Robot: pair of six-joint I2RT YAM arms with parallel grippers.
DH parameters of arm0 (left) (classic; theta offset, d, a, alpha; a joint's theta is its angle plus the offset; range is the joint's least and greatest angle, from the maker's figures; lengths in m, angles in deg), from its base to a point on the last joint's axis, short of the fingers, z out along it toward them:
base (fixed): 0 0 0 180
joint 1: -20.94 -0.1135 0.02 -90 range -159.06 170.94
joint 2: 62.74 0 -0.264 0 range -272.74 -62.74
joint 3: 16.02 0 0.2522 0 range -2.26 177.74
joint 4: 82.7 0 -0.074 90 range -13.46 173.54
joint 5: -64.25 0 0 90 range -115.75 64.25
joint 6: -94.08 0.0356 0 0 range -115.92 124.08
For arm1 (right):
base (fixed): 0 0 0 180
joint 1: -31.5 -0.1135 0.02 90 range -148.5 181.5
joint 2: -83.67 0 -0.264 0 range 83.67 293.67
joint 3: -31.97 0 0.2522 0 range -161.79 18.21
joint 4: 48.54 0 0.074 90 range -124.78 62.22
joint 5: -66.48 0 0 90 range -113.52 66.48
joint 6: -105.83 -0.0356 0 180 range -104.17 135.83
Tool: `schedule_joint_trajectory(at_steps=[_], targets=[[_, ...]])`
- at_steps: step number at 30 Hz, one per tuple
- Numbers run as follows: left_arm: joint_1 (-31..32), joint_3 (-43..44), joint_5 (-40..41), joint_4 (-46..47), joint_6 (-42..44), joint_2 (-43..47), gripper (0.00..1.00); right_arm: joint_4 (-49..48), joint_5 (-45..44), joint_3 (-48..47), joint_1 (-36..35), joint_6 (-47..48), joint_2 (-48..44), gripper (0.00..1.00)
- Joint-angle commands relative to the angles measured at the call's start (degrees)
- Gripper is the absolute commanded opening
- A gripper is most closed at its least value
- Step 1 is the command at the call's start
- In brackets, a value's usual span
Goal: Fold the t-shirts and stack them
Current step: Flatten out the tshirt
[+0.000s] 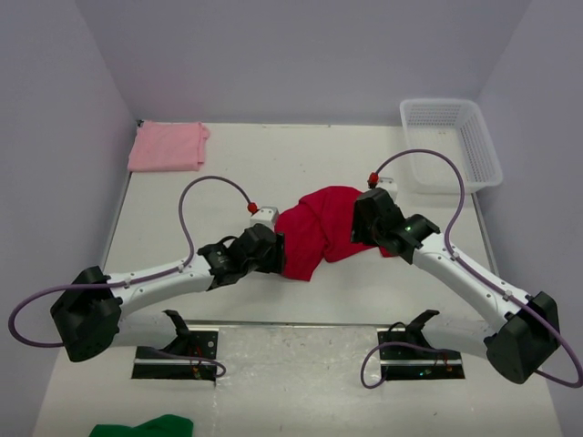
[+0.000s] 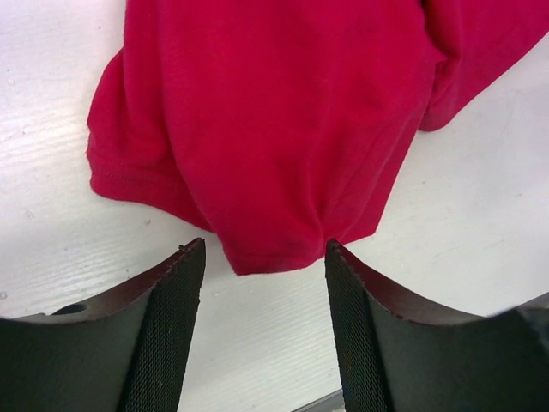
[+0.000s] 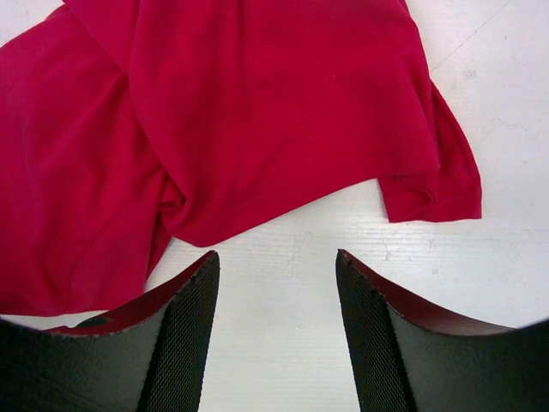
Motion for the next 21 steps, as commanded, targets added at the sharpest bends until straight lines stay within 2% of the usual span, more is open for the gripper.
schedule_joint_trajectory(at_steps=[1, 10, 21], targets=[[0.18, 2.67, 0.29, 3.25, 1.25, -2.49, 0.59, 0.56, -0.75, -2.57, 0.13, -0.43, -0.64, 0.58], [0.18, 3.46, -0.95, 2.04, 0.37, -5.49, 0.58, 1.79, -2.08, -1.52, 0.40, -0.17, -4.95, 0.58], [0.18, 2.24, 1.08, -0.79, -0.51, -3.99, 0.55, 2.23, -2.86, -1.26, 0.83, -1.92, -2.94, 0.57]])
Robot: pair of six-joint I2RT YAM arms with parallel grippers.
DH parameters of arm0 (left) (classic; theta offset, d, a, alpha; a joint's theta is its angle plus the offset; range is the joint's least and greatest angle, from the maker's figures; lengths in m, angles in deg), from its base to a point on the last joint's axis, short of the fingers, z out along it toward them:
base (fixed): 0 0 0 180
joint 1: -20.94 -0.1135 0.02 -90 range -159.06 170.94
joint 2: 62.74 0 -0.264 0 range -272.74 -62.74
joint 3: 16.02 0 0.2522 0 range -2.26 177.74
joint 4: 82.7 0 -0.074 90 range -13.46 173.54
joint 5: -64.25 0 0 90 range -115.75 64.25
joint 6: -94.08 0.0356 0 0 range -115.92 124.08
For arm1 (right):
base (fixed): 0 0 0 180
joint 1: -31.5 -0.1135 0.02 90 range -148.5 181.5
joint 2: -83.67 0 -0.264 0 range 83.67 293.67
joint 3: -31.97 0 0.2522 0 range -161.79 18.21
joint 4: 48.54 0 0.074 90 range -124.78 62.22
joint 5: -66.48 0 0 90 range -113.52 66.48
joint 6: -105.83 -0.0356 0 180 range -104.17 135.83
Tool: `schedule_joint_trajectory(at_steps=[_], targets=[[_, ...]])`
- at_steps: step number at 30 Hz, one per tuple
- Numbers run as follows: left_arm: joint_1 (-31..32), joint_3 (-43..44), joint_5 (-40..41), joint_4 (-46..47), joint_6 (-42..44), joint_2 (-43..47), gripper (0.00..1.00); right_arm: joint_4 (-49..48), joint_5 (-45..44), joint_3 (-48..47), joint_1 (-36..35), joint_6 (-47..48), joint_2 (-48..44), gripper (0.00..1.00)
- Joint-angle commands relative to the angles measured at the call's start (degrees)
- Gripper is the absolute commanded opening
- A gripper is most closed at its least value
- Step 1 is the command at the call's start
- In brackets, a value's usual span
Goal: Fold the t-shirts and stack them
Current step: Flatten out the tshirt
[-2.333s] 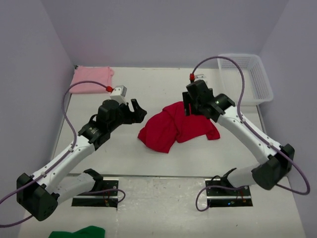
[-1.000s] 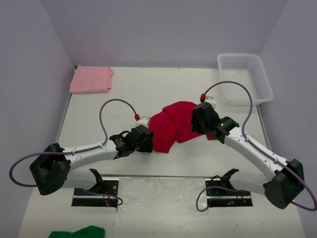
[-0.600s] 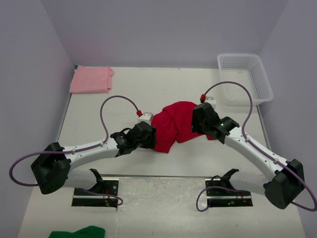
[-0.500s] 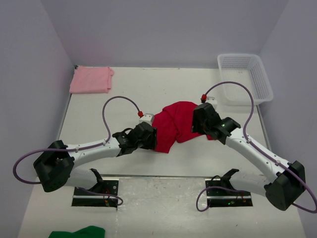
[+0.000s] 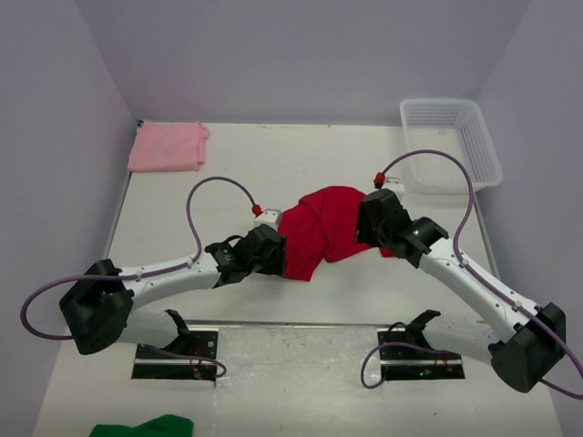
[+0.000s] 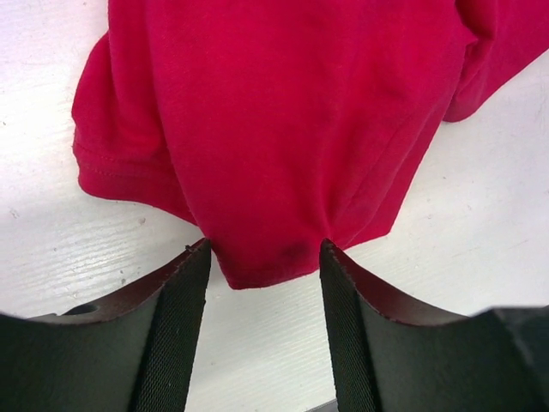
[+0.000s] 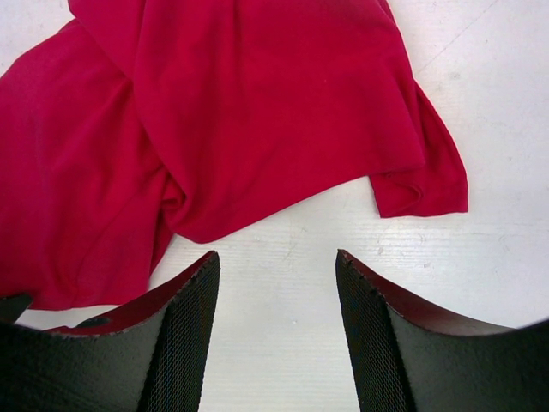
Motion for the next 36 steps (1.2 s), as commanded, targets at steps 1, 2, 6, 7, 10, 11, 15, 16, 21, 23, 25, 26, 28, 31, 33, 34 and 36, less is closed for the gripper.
schedule_joint_trajectory(at_steps=[1, 2, 6, 7, 10, 11, 15, 16, 21, 23, 25, 26, 28, 31, 33, 34, 36], targets=[[0.18, 0.97, 1.93, -0.81, -0.38, 0.19, 0.54, 0.75, -2.80, -1.26, 0.86, -1.84, 0.85, 0.58], [0.18, 0.97, 1.93, -0.81, -0.21, -0.77, 0.51, 1.01, -2.89, -1.34, 1.12, -1.84, 0.94, 0.58], [0.18, 1.76, 0.97, 0.07, 0.14, -4.38, 0.36, 1.89, -2.89, -1.52, 3.66, -1.66, 1.38, 0.58], [0.18, 1.67, 0.62, 0.68, 0.15, -5.08, 0.33, 1.98, -2.63, -1.43, 4.28, -1.57, 1.46, 0.59], [0.18, 1.23, 0.26, 2.44, 0.06, -7.55, 0.05, 1.89, -0.96, -1.26, 6.74, -0.78, 2.95, 0.60], [0.18, 1.32, 0.26, 2.62, -0.03, -8.16, 0.00, 1.89, -0.78, -1.08, 7.10, -0.61, 3.39, 0.61], [0.18, 1.76, 4.03, -2.62, -1.78, -1.97, 0.00, 0.93, 4.37, 0.58, 8.24, 1.05, 5.86, 0.63], [0.18, 1.93, 5.35, -4.83, -2.14, 0.60, 0.00, 0.05, 6.84, 0.94, 8.24, 1.85, 6.12, 0.63], [0.18, 7.20, 17.39, -21.42, -2.67, 17.91, 0.00, -4.70, 13.90, 3.14, 8.15, 3.52, 5.42, 0.58], [0.18, 11.66, 20.81, -25.66, -2.49, 21.62, 0.00, -4.27, 11.72, 3.32, 8.15, 3.87, 6.47, 0.53], [0.18, 13.88, 21.27, -28.93, -1.62, 22.33, 0.00, -3.91, 13.10, 2.27, 7.98, 4.93, 9.63, 0.45], [0.18, 14.58, 20.92, -29.11, -1.26, 22.33, 0.00, -4.95, 15.11, 2.00, 7.63, 5.37, 10.60, 0.43], [0.18, 14.24, 20.48, -28.32, -1.00, 21.90, 0.00, -6.45, 19.60, 0.60, 4.48, 6.07, 12.97, 0.43], [0.18, 12.84, 19.16, -26.30, -1.08, 20.49, 0.00, -7.34, 19.96, -2.56, -1.15, 4.76, 17.27, 0.44], [0.18, 11.17, 17.58, -24.20, -1.08, 19.79, 0.00, -7.34, 19.96, -4.59, -5.96, 4.23, 19.82, 0.45], [0.18, 10.29, 17.49, -23.84, -1.26, 18.91, 0.00, -7.16, 19.88, -6.51, -7.56, 3.71, 22.18, 0.45], [0.18, 9.41, 17.05, -22.43, -1.26, 17.94, 0.00, -7.16, 19.35, -9.24, -11.86, 2.74, 24.31, 0.44]])
